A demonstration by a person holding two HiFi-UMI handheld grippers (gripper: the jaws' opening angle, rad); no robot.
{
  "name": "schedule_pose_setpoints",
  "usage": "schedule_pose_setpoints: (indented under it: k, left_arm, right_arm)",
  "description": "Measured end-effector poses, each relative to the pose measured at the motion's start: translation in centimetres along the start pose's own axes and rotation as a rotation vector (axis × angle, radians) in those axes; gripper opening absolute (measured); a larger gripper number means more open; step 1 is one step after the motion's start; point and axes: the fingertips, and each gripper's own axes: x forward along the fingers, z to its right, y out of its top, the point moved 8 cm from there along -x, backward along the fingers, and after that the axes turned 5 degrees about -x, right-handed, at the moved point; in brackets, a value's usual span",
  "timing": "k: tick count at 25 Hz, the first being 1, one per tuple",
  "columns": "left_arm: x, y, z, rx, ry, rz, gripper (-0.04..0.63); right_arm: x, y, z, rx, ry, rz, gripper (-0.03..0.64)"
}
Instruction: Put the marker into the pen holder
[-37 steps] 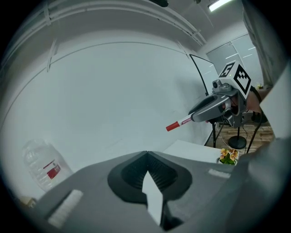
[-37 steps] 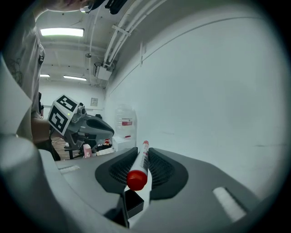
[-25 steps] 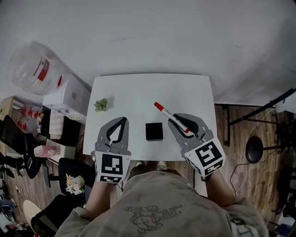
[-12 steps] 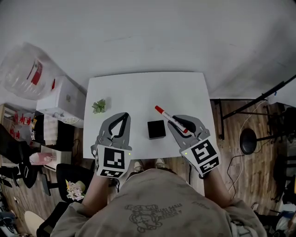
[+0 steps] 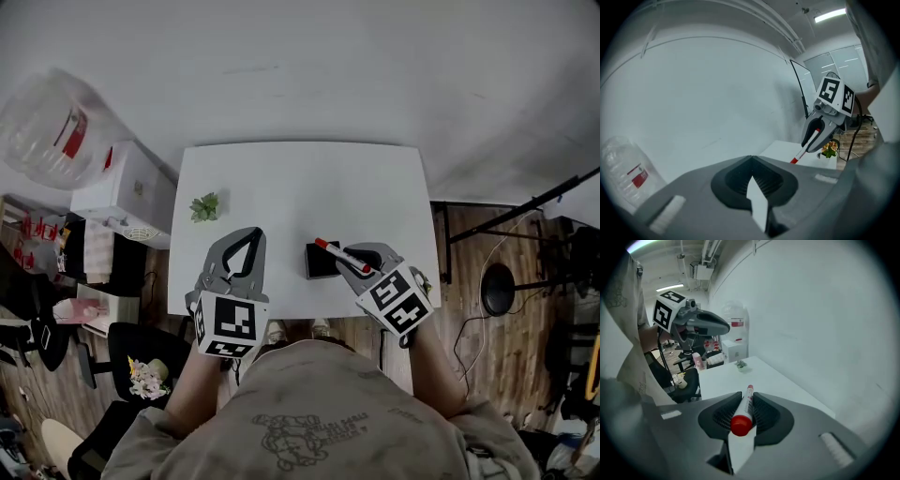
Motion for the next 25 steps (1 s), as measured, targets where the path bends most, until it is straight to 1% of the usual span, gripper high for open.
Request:
schedule_pose_setpoints:
  k: [5,9,12,14,17,21,25]
  left_arm:
    - [0.2,-1.0,0.5,-0.032,-0.031,-0.023,0.000]
    - [0.6,-2.1,1.1,-0.036,-0.040,-0.055,0.001]
    - [0.7,-2.8,1.2,-0.056,-0.047,-0.074,0.000]
    - [0.7,-3.6,1.0,-0.108,-0.050,-0.088,0.000]
    - [0.7,-4.7,0.1,-0.195,-0.029,-0.105,0.000]
    - [0.4,-5.5,-0.3,-0.215,-0.011,-0.128,0.000]
    - [0.2,-6.7,-0.6,-0.225,-0.005,-0.155,0.000]
  right_arm:
    - [3.8,-2.9,0.2,0.023,0.066,-0.128,0.103]
    - [6.3,-4.9,0.5,0.052,0.108,-0.206,0.103]
    - [7.9,-5.6,0.4,0.025,0.127,-0.261,0.103]
    - [9.0,-5.9,0.1,0.007,0.141,-0.294,0.103]
    - [10.6,-6.5,-0.4,-0.015,0.174,-0.353,0.103]
    - [12.2,-7.4,-1.4,-0.066,0.252,-0.452,0.103]
    - [13.0,-7.4,-1.6,-0.068,0.295,-0.477,0.104]
